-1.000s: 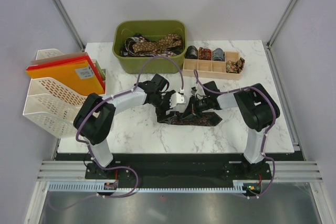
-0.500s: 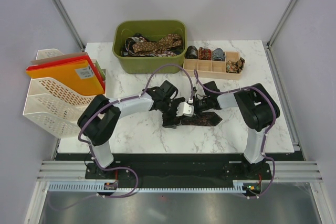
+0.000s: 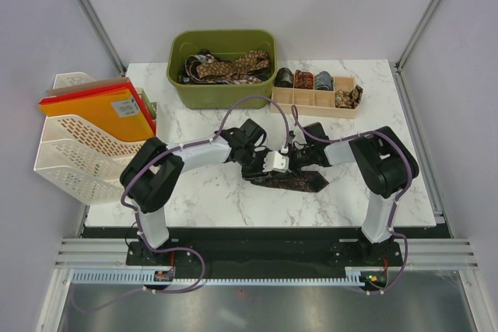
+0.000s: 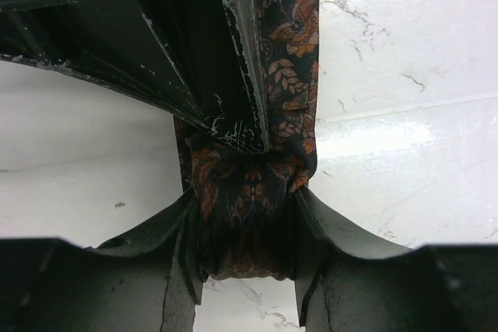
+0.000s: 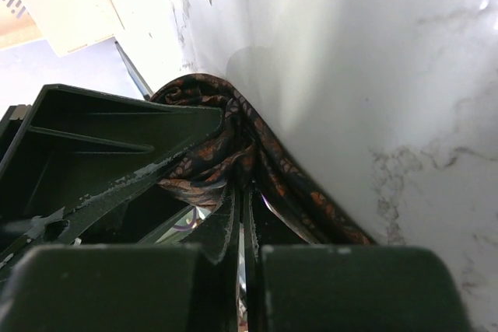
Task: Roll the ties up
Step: Roll the tie at the center of the board.
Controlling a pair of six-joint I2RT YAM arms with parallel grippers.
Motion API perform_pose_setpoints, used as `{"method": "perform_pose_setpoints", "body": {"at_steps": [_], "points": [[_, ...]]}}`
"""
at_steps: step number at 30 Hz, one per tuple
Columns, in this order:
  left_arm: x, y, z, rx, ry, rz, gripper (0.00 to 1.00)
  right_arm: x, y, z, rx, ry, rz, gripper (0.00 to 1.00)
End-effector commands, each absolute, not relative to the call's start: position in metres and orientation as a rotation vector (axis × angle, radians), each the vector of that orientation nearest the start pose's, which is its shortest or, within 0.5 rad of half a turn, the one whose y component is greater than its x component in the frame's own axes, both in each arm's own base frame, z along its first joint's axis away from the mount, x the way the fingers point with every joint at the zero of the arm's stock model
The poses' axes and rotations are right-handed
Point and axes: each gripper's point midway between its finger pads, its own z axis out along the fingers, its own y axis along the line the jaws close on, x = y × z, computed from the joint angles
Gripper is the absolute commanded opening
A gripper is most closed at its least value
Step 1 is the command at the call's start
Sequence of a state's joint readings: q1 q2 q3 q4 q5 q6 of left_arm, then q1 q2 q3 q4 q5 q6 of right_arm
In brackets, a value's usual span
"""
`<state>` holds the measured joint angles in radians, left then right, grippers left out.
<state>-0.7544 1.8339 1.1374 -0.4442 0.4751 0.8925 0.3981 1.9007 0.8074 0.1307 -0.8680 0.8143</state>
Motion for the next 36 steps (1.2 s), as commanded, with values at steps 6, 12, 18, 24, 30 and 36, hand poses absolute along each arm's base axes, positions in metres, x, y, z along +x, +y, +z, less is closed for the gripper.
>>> {"method": "perform_pose_setpoints", "body": {"at_steps": [6,12,18,24,30,36], "points": [[0.245,-0.301,0.033,-2.604,-2.253,0.85,0.63,0.249,0.255,-0.005,0.156,2.827,1.326,0.0],[0.244,-0.287,0.047,-2.656,-2.248,0.815,0.71,0.251,0.248,-0.023,0.146,2.897,1.225,0.0],[0.243,-0.289,0.042,-2.647,-2.243,0.834,0.71,0.251,0.247,-0.029,0.144,2.922,1.199,0.0],[0.253,-0.311,0.057,-2.677,-2.275,0.885,0.61,0.251,0.251,-0.029,0.122,2.929,1.21,0.0],[0.24,-0.33,0.062,-2.692,-2.22,0.951,0.52,0.255,0.256,-0.024,0.099,2.902,1.243,0.0],[0.226,-0.344,0.049,-2.619,-2.212,0.968,0.53,0.255,0.262,-0.018,0.093,2.881,1.3,0.0]]}}
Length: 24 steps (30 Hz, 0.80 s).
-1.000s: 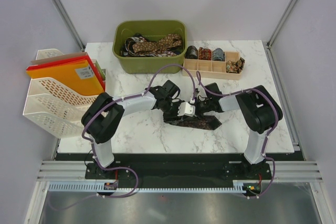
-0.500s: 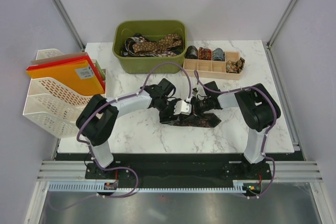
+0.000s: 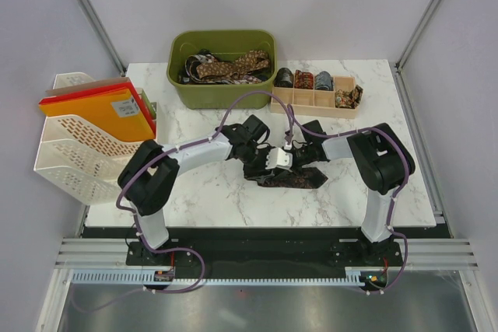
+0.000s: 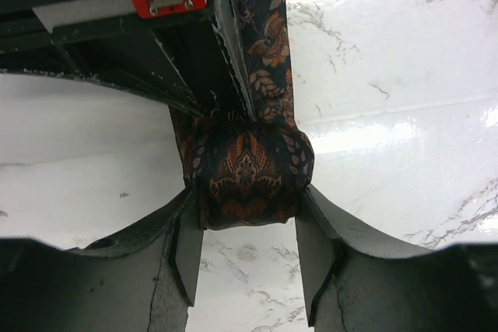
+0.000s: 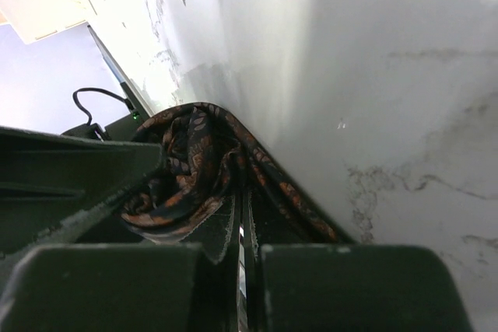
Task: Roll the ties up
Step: Roll the tie at the center of the board.
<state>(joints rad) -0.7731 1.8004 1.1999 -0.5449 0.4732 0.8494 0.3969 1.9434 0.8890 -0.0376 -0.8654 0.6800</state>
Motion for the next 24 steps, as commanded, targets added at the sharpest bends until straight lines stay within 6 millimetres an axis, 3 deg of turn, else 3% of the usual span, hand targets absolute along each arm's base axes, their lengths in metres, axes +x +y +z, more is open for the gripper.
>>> {"method": "perform_pose_setpoints", "body": {"at_steps": [1,8,15,23,24], "points": [[0.225,-0.346,0.047,-2.594,-2.227,0.964,0.53,0.256,0.262,-0.017,0.093,2.875,1.304,0.0],[0.221,-0.352,0.031,-2.491,-2.278,0.928,0.54,0.253,0.266,-0.013,0.116,2.871,1.353,0.0],[0.213,-0.338,0.006,-2.392,-2.291,0.83,0.43,0.258,0.27,0.001,0.079,2.828,1.406,0.0],[0.208,-0.316,-0.02,-2.296,-2.285,0.663,0.41,0.276,0.261,0.029,0.027,2.8,1.409,0.18],[0.21,-0.316,-0.021,-2.291,-2.289,0.647,0.41,0.278,0.259,0.032,0.026,2.796,1.406,0.26]]}}
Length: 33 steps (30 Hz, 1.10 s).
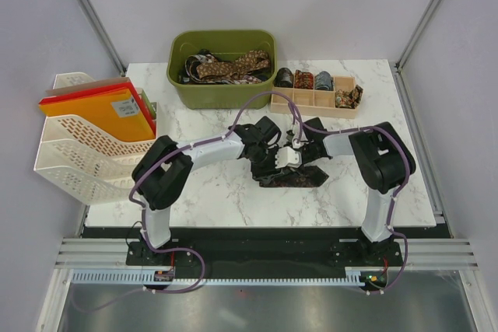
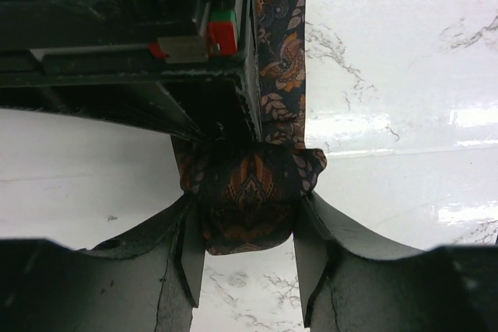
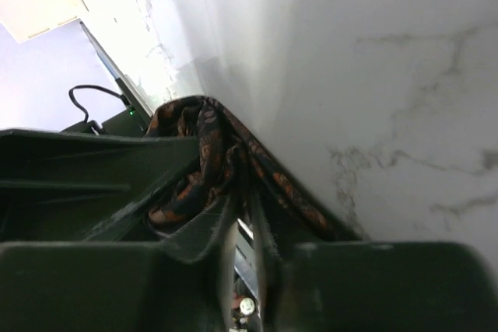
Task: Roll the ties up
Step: Roll the tie at the center of the board.
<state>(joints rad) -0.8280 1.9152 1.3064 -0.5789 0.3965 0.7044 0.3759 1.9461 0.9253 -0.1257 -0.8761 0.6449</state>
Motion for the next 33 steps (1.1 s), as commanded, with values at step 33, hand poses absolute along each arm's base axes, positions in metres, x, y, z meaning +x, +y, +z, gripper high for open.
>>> {"method": "perform_pose_setpoints", "body": {"at_steps": [33], "points": [[0.204,-0.309,-0.027,-2.273,-2.221,0.627,0.43,0.255,0.241,0.036,0.103,2.74,1.43,0.19]]}}
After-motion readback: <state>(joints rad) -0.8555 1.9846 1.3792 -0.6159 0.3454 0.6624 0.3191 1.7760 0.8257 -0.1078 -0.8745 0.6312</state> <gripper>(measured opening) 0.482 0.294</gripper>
